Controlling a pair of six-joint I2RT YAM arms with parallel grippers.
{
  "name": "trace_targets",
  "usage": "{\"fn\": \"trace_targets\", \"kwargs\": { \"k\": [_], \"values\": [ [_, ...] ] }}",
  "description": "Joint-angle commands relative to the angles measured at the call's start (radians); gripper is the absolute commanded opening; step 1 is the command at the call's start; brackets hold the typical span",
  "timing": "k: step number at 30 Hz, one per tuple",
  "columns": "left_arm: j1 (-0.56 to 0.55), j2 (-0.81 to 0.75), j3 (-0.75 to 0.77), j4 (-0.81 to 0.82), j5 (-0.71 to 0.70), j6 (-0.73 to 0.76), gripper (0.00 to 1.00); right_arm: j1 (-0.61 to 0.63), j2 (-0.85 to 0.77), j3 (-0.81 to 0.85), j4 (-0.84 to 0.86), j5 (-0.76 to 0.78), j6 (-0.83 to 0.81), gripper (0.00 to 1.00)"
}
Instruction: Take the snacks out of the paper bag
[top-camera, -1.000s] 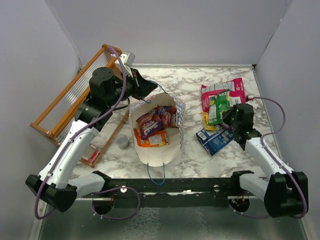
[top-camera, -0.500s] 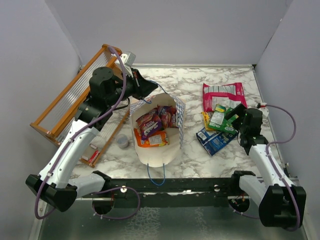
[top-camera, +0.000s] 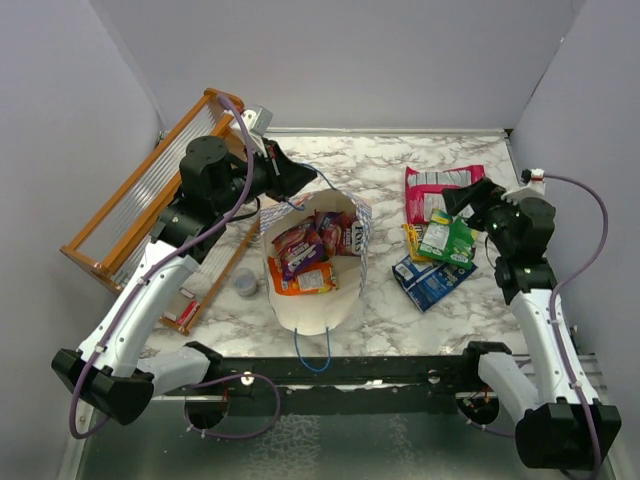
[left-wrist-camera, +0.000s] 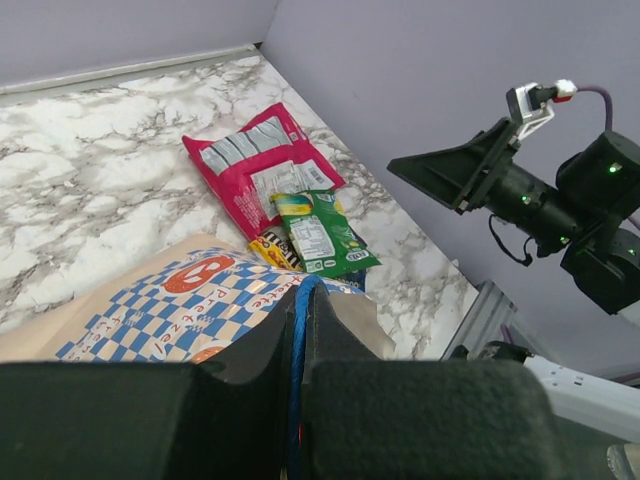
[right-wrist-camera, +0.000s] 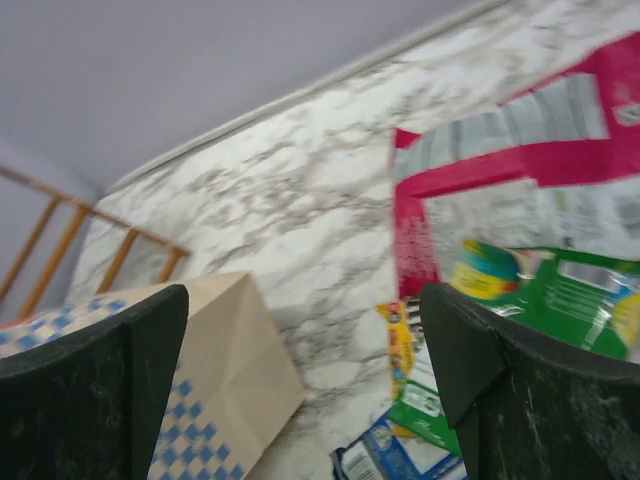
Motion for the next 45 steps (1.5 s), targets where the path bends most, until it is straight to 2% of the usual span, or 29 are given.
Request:
{"fn": "trace_targets", "kwargs": {
  "k": [1, 5, 7, 9, 11, 14, 18, 22, 25, 29, 31, 35, 37, 41, 45],
  "values": [
    [0.001, -0.024, -0.017, 0.048, 0.022, -0.012, 0.00, -0.004, -0.012, 0.059, 0.140, -0.481, 0.001, 0.99],
    [0.001, -0.031, -0.035, 0.062, 0.029, -0.022, 0.00, 0.014, 0.036, 0.140, 0.140, -0.706, 0.085, 0.99],
    [0.000, -0.029, -0.035, 0.058, 0.035, -0.025, 0.00, 0.059, 0.026, 0.162, 0.152, -0.762, 0.053, 0.99],
    [0.001, -0.033, -0.036, 0.057, 0.035, -0.026, 0.00, 0.155, 0.008, 0.168, 0.188, -0.831, -0.032, 0.99],
    [0.001, -0.037, -0.036, 0.058, 0.032, -0.027, 0.00, 0.247, 0.005, 0.174, 0.198, -0.834, -0.097, 0.99],
    [0.001, -0.042, -0.036, 0.059, 0.028, -0.032, 0.00, 0.396, 0.047, 0.212, 0.128, -0.789, -0.175, 0.99],
    [0.001, -0.042, -0.031, 0.046, 0.030, -0.035, 0.00, 0.668, 0.109, 0.261, 0.024, -0.636, -0.354, 0.99],
    [0.001, -0.048, -0.039, 0.040, 0.026, -0.035, 0.00, 1.016, 0.178, 0.297, -0.057, -0.300, -0.625, 0.99],
    [0.001, -0.049, -0.039, 0.038, 0.027, -0.033, 0.00, 1.157, 0.269, 0.341, -0.124, -0.064, -0.845, 0.99],
    [0.001, -0.045, -0.031, 0.039, 0.034, -0.031, 0.00, 1.211, 0.345, 0.340, -0.147, 0.143, -1.137, 0.99],
    [0.001, -0.043, -0.026, 0.036, 0.038, -0.032, 0.00, 1.213, 0.370, 0.333, -0.176, 0.143, -1.345, 0.99],
    [0.001, -0.047, -0.022, 0.036, 0.038, -0.028, 0.00, 1.214, 0.409, 0.326, -0.206, 0.087, -1.630, 0.99],
    [0.001, -0.050, -0.023, 0.037, 0.037, -0.032, 0.00, 1.215, 0.444, 0.357, -0.214, 0.104, -1.688, 0.99],
    [0.001, -0.060, -0.038, 0.049, 0.036, -0.039, 0.00, 1.230, 0.538, 0.413, -0.258, 0.170, -1.754, 0.89],
    [0.001, -0.065, -0.040, 0.047, 0.036, -0.039, 0.00, 1.237, 0.621, 0.397, -0.223, 0.269, -1.769, 0.86]
  ]
}}
